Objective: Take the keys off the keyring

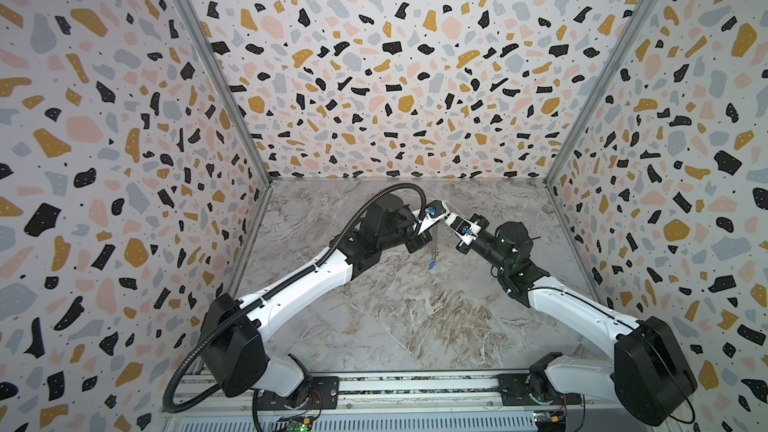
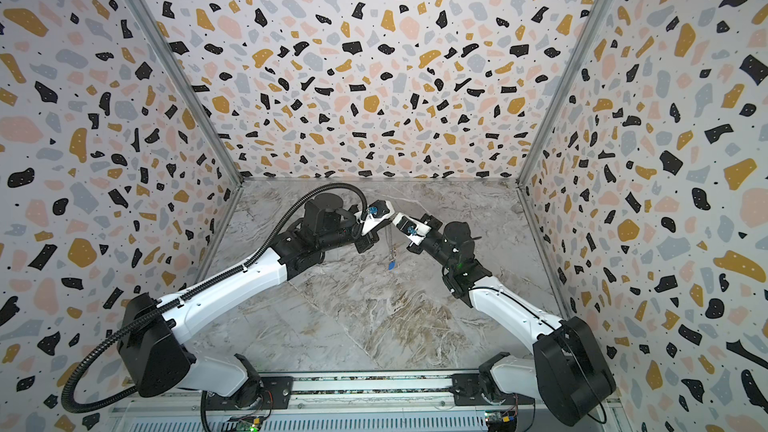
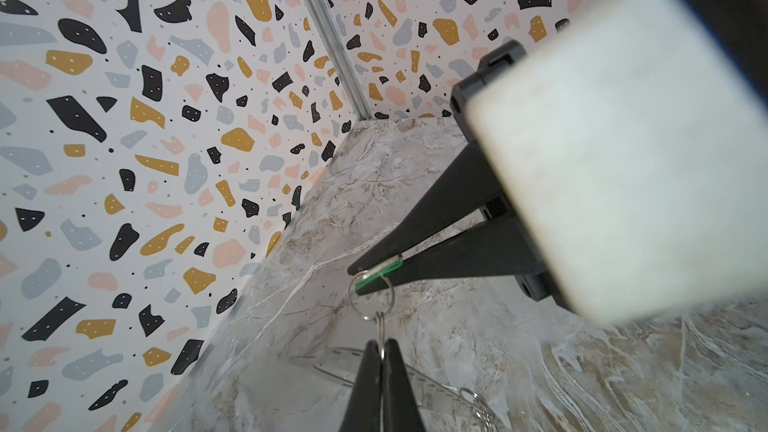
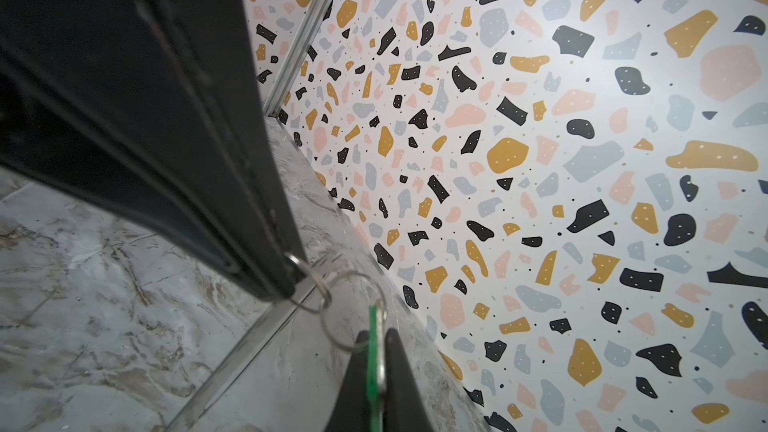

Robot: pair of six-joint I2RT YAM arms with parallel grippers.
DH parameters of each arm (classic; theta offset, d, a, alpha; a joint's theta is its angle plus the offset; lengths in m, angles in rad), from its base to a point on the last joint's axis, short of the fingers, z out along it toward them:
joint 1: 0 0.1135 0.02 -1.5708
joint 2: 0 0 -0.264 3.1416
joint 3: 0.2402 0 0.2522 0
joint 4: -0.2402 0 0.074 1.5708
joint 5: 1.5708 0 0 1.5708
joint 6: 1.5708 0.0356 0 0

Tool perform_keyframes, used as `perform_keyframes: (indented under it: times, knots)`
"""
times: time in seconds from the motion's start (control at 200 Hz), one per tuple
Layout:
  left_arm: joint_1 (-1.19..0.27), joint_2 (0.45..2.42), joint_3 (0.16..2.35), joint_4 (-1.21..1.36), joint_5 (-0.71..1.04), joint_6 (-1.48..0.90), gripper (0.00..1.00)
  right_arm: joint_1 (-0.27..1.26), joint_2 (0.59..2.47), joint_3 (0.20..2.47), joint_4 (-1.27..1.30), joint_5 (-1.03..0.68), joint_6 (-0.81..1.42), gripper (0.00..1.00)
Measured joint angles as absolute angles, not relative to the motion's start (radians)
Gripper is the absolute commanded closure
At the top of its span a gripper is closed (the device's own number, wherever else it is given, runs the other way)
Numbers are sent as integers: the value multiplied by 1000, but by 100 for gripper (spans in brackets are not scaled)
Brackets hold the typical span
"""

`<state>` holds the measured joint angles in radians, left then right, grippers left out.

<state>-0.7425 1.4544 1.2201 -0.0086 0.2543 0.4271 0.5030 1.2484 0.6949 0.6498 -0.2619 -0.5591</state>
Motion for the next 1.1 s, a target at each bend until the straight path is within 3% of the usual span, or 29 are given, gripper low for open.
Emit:
perform_keyframes:
  times: [1.101]
  knots:
    - [-743, 1472, 1220, -42, 252, 434, 100, 493, 1284, 712, 634, -382, -539, 100]
